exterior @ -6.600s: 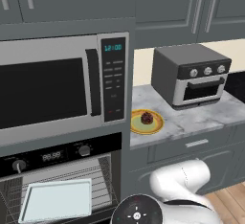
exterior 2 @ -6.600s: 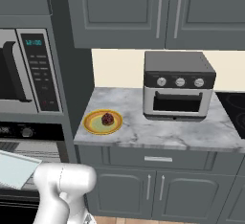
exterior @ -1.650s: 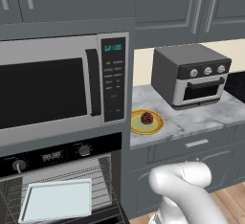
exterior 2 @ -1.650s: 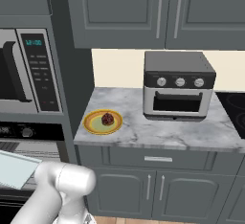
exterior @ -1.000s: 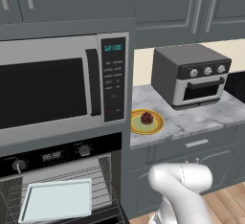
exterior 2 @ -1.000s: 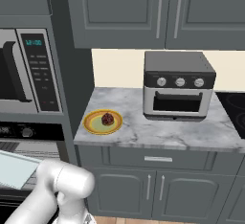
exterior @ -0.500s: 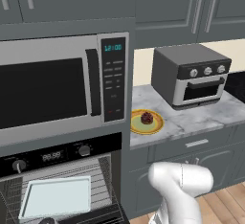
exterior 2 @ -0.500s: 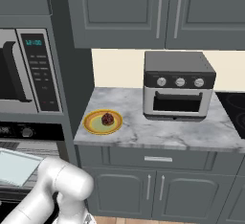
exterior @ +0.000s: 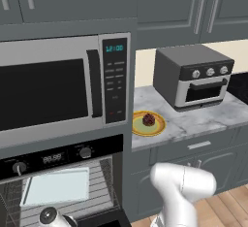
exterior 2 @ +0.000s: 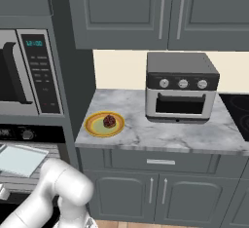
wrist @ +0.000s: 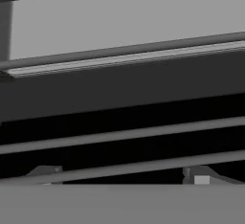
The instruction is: Take the baked cake out of the oven and place it on the plate for cooling. Then close the oven door.
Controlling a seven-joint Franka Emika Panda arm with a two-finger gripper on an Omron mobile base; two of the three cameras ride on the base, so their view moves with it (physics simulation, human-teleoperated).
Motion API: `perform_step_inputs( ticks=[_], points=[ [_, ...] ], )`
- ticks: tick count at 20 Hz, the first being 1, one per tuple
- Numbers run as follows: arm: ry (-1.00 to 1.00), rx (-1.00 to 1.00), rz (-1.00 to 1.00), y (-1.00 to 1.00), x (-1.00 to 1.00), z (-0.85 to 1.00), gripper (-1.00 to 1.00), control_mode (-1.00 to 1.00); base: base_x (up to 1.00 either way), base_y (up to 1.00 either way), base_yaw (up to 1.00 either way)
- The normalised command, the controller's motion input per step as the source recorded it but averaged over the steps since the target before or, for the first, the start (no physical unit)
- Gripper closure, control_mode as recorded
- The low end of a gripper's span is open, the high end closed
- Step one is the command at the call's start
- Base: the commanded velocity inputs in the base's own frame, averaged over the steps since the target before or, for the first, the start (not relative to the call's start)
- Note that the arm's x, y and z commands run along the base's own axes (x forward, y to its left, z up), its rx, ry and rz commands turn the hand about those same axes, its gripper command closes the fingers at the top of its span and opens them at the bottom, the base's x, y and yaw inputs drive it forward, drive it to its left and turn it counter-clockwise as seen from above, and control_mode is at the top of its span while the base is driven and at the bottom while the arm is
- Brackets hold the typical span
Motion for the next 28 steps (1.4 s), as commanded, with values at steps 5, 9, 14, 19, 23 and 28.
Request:
perform_step_inputs(
  ticks=[5,9,14,19,23,28],
  points=[
    [-0.07,0.00,0.00,0.09,0.40,-0.12,-1.00,-1.00,0.00,0.00,0.00],
    [-0.08,0.00,0.00,0.07,0.49,0.00,-1.00,-1.00,0.00,0.00,0.00],
    [0.00,0.00,0.00,0.11,0.46,-0.03,-1.00,-1.00,0.00,0.00,0.00],
    [0.00,0.00,0.00,0.09,0.49,-0.06,-1.00,-1.00,0.00,0.00,0.00],
    [0.00,0.00,0.00,0.08,0.48,-0.04,-1.00,-1.00,0.00,0.00,0.00],
    [0.00,0.00,0.00,0.07,0.48,-0.05,-1.00,-1.00,0.00,0.00,0.00]
  ],
)
